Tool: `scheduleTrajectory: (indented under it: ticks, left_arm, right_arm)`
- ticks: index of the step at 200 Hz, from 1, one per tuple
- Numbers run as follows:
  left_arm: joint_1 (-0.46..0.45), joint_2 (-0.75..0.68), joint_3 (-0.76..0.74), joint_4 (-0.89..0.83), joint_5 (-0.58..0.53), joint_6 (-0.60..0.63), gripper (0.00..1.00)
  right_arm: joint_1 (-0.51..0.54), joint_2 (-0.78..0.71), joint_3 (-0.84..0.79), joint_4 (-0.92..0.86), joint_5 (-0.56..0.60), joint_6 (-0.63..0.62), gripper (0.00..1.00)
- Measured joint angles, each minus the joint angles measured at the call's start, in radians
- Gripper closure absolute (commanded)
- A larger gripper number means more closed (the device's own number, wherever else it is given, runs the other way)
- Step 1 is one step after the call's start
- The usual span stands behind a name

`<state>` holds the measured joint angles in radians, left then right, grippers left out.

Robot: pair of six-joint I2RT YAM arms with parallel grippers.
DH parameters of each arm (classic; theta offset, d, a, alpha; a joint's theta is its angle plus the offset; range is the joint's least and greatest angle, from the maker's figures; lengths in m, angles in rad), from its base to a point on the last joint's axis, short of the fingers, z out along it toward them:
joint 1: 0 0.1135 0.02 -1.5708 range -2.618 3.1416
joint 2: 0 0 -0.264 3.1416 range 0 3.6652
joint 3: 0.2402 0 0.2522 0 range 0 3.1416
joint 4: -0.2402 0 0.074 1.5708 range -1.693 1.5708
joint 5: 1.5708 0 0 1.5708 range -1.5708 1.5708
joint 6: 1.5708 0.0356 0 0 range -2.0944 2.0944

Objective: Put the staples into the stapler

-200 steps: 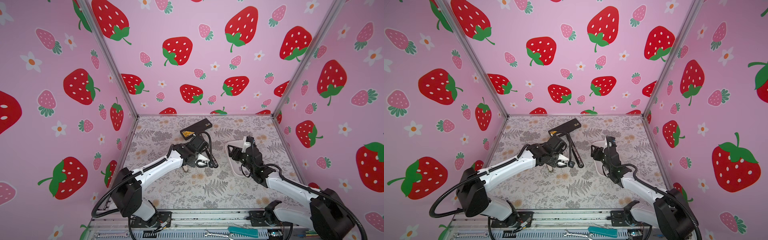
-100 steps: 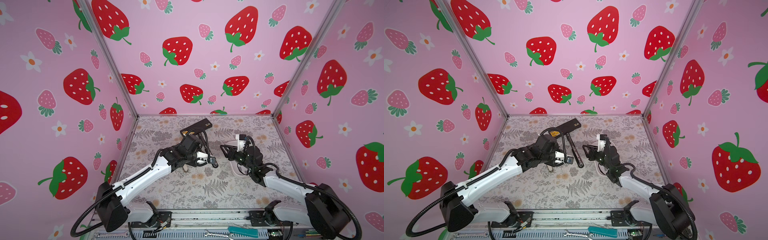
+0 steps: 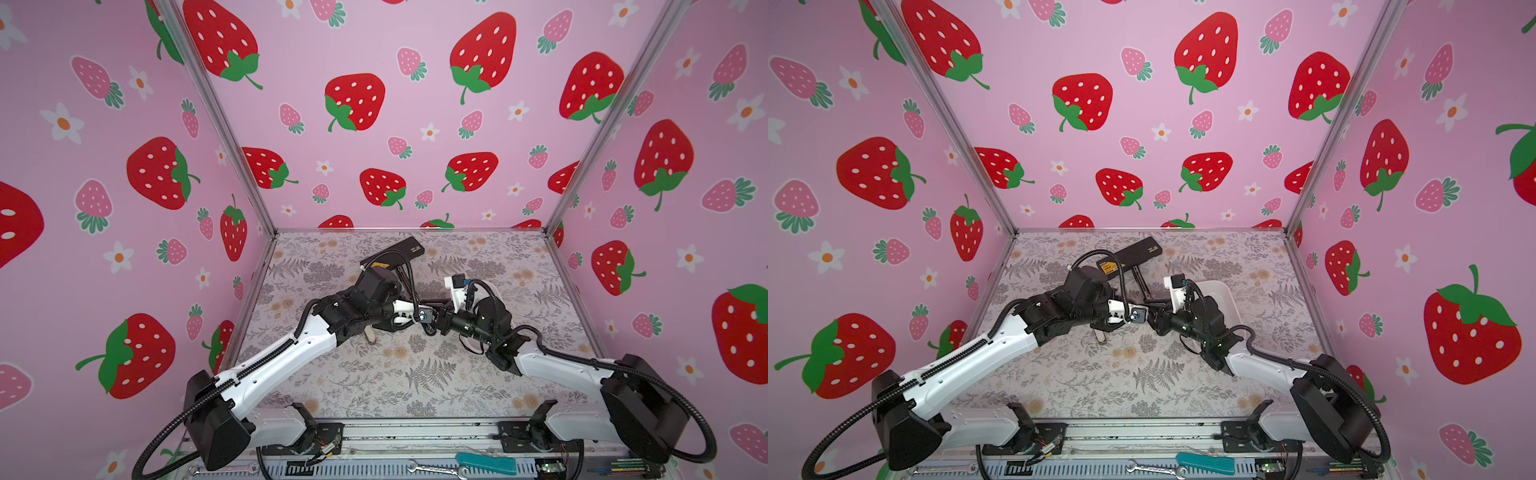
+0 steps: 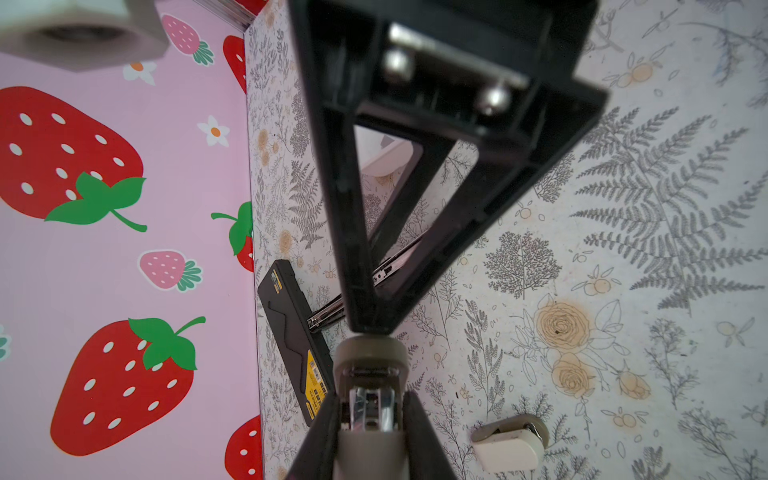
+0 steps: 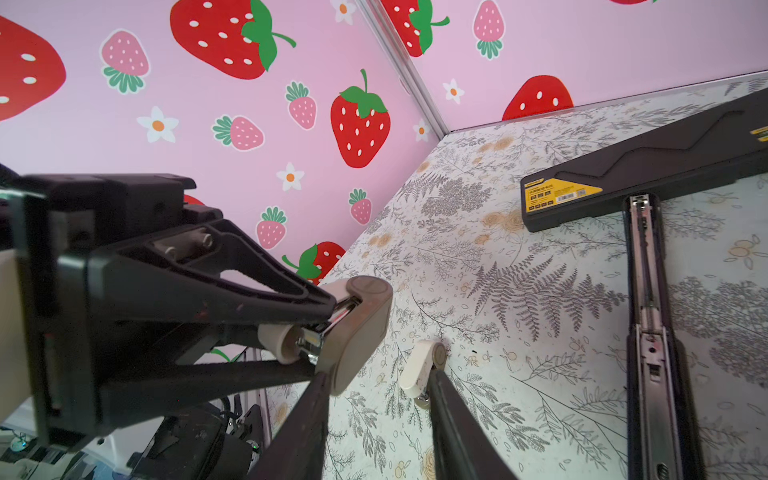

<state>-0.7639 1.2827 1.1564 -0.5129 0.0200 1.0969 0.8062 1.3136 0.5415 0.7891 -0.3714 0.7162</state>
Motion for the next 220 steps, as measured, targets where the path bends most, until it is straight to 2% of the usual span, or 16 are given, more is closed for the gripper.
scheduleTrajectory:
  ticks: [115, 220]
  left_arm:
    - [-0.003, 0.001, -0.002, 0.000, 0.021, 0.006, 1.00]
    - [-0.008, -0.003, -0.021, 0.005, 0.003, 0.005, 1.00]
  right_arm:
    - [0.021, 0.039, 0.018, 0.006, -0.022, -0.026, 0.57]
    - [0.027, 0.055, 0.032, 0.003, 0.005, -0.020, 0.65]
